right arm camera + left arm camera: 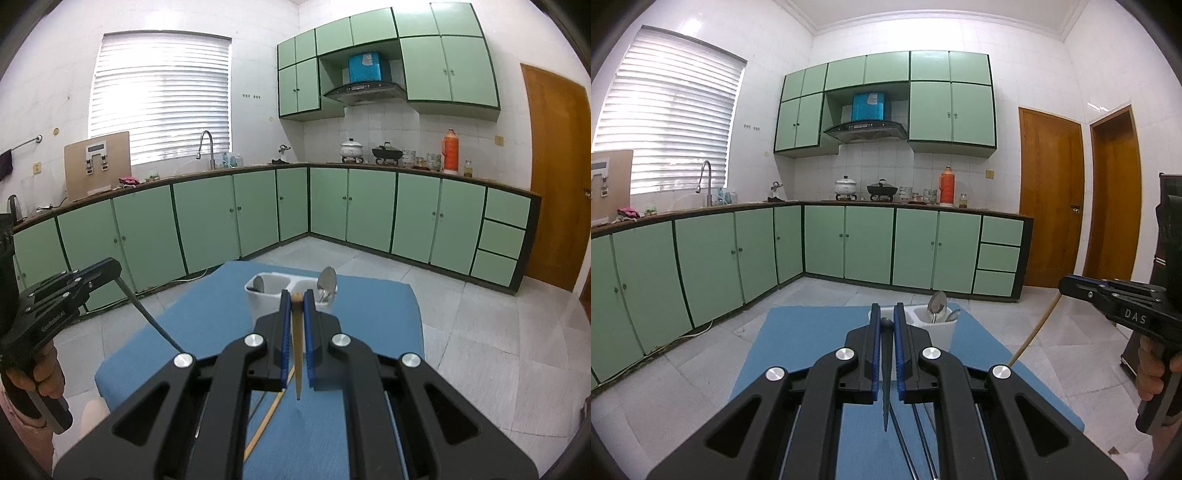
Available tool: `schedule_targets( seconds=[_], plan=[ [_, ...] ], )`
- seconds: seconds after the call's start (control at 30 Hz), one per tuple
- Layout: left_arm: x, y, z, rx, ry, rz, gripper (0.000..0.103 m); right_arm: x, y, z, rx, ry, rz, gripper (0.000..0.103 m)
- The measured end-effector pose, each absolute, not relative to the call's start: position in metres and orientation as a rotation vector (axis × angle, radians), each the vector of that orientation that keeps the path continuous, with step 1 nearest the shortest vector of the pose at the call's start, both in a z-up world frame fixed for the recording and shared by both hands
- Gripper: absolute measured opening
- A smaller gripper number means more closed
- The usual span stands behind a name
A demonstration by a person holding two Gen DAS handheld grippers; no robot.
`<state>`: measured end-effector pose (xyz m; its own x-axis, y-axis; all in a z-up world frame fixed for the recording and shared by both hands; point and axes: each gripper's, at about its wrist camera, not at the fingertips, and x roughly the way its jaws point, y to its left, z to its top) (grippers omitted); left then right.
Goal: Organize utensils
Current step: 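Lift both chopsticks and carry them over the white holder, then lower the grey chopstick into the holder and open the left tool while the right tool releases its chopstick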
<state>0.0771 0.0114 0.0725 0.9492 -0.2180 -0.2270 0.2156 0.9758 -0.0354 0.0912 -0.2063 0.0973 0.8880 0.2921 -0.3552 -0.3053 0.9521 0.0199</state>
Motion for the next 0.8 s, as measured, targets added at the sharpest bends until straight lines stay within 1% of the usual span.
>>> schedule_targets(
  seconds=[0.37,0.53,0.8],
  plan=[
    [0.093,0.006,0.112,-0.002,0.171,-0.235,0.007,0.115,-0.199,0.144,-0.057,0.311,0.331,0.006],
    [0.109,0.004,0.140,-0.014,0.143,-0.251,0.007,0.132,-0.197,0.168,-0.053,0.289,0.347,0.006],
    [0.159,-0.014,0.183,0.027,0.126,-0.252,0.007,0.177,-0.185,0.204,-0.094,0.297,0.351,0.006]
  ],
)
